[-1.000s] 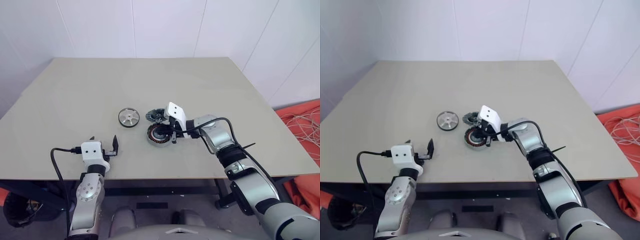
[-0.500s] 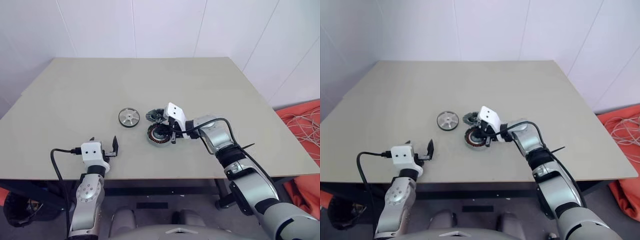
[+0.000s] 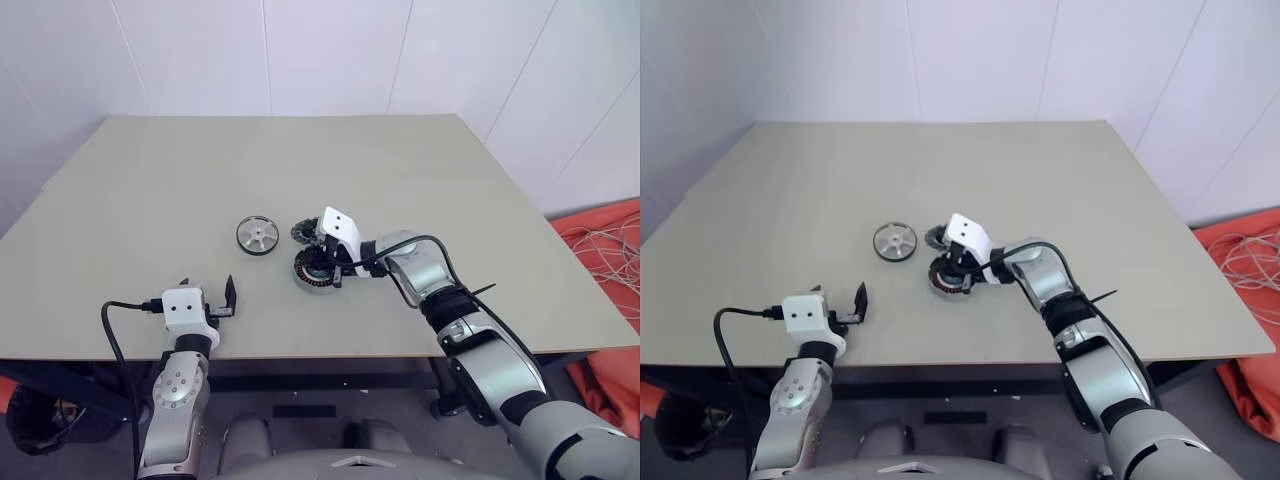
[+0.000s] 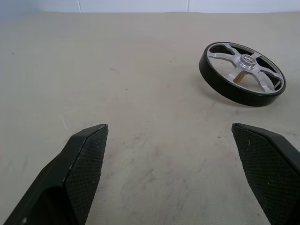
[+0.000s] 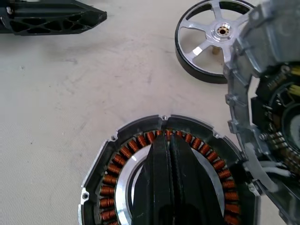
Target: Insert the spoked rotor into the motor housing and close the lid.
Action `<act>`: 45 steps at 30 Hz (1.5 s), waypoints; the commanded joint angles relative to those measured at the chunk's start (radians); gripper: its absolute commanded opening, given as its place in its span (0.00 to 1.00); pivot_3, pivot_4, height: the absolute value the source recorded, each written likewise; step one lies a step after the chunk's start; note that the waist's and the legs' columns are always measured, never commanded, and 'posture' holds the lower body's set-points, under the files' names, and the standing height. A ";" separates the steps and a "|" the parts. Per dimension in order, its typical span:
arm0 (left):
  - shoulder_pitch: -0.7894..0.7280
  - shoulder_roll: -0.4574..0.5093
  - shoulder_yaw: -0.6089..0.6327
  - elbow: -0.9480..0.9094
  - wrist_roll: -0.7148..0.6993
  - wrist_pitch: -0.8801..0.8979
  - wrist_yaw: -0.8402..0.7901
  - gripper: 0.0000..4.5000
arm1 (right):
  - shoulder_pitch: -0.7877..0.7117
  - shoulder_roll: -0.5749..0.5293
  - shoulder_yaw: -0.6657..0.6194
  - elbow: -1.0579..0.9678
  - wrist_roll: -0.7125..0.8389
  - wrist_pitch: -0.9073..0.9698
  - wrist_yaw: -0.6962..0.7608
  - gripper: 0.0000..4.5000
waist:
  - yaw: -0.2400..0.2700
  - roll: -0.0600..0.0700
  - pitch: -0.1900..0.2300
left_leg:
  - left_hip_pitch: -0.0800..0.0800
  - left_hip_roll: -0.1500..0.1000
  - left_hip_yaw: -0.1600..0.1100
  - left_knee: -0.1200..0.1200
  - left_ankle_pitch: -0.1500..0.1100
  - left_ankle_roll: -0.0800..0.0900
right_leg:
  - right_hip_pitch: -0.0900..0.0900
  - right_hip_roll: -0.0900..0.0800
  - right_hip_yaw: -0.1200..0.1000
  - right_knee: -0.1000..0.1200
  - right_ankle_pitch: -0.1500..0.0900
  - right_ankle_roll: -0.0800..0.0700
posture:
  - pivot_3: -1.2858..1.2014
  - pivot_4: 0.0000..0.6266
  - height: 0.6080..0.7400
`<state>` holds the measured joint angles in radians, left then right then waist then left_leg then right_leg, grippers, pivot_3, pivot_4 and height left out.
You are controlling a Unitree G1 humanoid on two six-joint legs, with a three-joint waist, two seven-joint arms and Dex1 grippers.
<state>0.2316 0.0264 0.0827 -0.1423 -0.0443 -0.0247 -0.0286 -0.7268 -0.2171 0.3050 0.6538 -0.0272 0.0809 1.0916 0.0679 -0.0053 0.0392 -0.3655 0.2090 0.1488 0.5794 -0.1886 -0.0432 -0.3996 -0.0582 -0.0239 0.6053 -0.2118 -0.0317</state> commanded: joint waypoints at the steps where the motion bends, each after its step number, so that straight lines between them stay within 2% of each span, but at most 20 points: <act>1: -0.007 0.006 -0.004 -0.045 0.010 -0.020 0.003 1.00 | 0.010 -0.002 -0.028 -0.158 0.077 0.048 0.047 0.01 | 0.000 0.000 0.001 | 0.000 0.000 0.000 0.000 0.000 0.000 | 0.000 0.000 0.000 0.000 0.000 0.000 | 0.52 0.00 1.00; 4: -0.002 0.015 -0.003 -0.053 0.013 -0.030 -0.002 1.00 | 0.084 -0.048 -0.061 -0.366 0.175 0.156 0.105 0.01 | 0.004 0.000 0.001 | -0.001 0.001 0.000 -0.001 0.000 0.000 | 0.000 0.000 0.000 0.000 0.000 0.000 | 0.52 0.00 1.00; 10: -0.008 0.052 -0.010 -0.063 0.023 -0.038 -0.029 1.00 | 0.215 -0.186 -0.113 -0.641 0.306 0.338 0.142 0.01 | 0.010 -0.001 0.001 | 0.001 0.001 0.000 -0.001 0.000 0.001 | 0.002 0.000 0.000 -0.001 -0.001 0.001 | 0.52 0.00 1.00; 16: -0.048 0.091 -0.020 -0.068 -0.011 -0.010 -0.093 1.00 | 0.303 -0.267 -0.132 -0.701 0.325 0.381 0.099 0.01 | 0.004 -0.001 0.002 | 0.005 0.000 0.000 -0.001 0.000 0.000 | 0.004 0.000 0.000 0.000 -0.005 0.007 | 0.52 0.00 1.00; 23: -0.163 0.087 0.036 -0.105 -0.245 0.178 -0.176 1.00 | 0.345 -0.276 -0.140 -0.720 0.333 0.392 0.036 0.01 | 0.004 0.000 0.002 | 0.005 -0.001 0.000 0.000 0.000 0.000 | 0.004 0.000 0.001 0.000 -0.005 0.007 | 0.52 0.00 1.00; 27: -0.223 0.039 0.123 -0.186 -0.504 0.382 -0.129 1.00 | 0.362 -0.275 -0.139 -0.732 0.337 0.396 0.007 0.01 | 0.005 0.000 0.002 | 0.004 -0.002 0.000 0.000 0.000 0.000 | 0.004 0.000 0.001 0.001 -0.003 0.004 | 0.52 0.00 1.00; 31: -0.250 0.011 0.189 -0.207 -0.662 0.535 -0.038 1.00 | 0.372 -0.275 -0.138 -0.743 0.343 0.404 -0.013 0.01 | 0.003 0.000 0.002 | 0.004 -0.002 0.000 0.000 0.000 0.000 | 0.004 0.000 0.001 0.001 -0.002 -0.001 | 0.52 0.00 1.00; 36: -0.283 -0.035 0.271 -0.181 -0.790 0.632 0.099 1.00 | 0.375 -0.272 -0.134 -0.749 0.345 0.410 -0.032 0.01 | 0.004 -0.001 0.002 | 0.003 -0.002 0.000 0.000 0.000 0.000 | 0.003 0.000 0.000 0.000 -0.002 0.000 | 0.52 0.00 1.00; 37: -0.288 -0.040 0.282 -0.177 -0.805 0.643 0.117 1.00 | 0.375 -0.271 -0.133 -0.749 0.347 0.412 -0.035 0.01 | 0.004 -0.001 0.002 | 0.003 -0.002 0.000 0.000 0.000 0.000 | 0.004 0.000 0.000 0.000 -0.005 0.004 | 0.52 0.00 1.00; 45: -0.319 -0.065 0.315 -0.129 -0.886 0.668 0.169 1.00 | 0.382 -0.267 -0.126 -0.757 0.354 0.419 -0.050 0.01 | 0.007 -0.001 0.002 | 0.004 -0.002 0.000 0.001 0.000 0.000 | 0.005 0.000 0.000 0.000 -0.006 0.006 | 0.52 0.00 1.00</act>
<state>-0.0656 -0.0392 0.3909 -0.2655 -0.9027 0.6424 0.1362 -0.3372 -0.4844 0.1927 -0.0559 0.3021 0.5004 1.0444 0.0744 -0.0066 0.0413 -0.3620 0.2070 0.1487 0.5806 -0.1889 -0.0428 -0.3949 -0.0578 -0.0242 0.6055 -0.2176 -0.0261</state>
